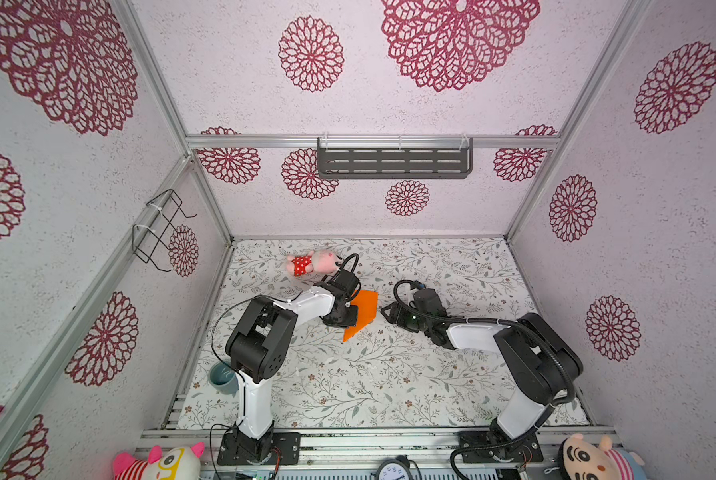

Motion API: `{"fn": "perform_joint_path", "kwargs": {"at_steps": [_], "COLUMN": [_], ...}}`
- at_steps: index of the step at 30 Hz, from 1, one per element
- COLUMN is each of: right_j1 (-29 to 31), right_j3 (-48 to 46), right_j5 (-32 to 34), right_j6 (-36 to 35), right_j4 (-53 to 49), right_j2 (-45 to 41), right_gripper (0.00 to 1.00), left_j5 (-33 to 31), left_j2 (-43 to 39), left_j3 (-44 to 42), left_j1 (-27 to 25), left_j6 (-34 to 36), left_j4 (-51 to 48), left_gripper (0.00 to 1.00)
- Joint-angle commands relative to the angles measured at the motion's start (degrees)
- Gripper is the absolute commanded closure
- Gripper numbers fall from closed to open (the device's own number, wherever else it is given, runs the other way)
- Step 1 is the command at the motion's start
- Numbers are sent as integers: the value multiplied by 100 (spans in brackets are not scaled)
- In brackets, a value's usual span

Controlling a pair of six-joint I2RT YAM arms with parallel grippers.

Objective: Fold a paper plane with a square sheet of paper (pick it up from the middle)

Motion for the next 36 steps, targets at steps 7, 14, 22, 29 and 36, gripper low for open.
{"fn": "perform_joint_path", "kwargs": {"at_steps": [7, 14, 22, 29, 36], "right_j1": [-7, -8, 62, 54, -16], "right_j3": [749, 833, 980, 878, 183], "right_j5": [-724, -1099, -1345, -957, -173], "right_j6": [681, 1175, 1650, 1850, 1989], "right_j4": [499, 1114, 1463, 1295, 1408], "right_j2": [948, 1452, 1779, 1609, 824], "right_gripper": [48, 54, 66, 92, 98], "left_j5": [-60, -69, -58, 29, 659], "left_j2": [294, 297, 255, 8, -1025], "left_j3": [-70, -72, -15, 83, -306], "left_j1": [3, -2, 13, 14, -29], "left_j6": [60, 66, 52, 34, -211], "left_j4": [-219, -209, -193, -117, 767], "left_gripper": [93, 93, 93, 89, 69]}}
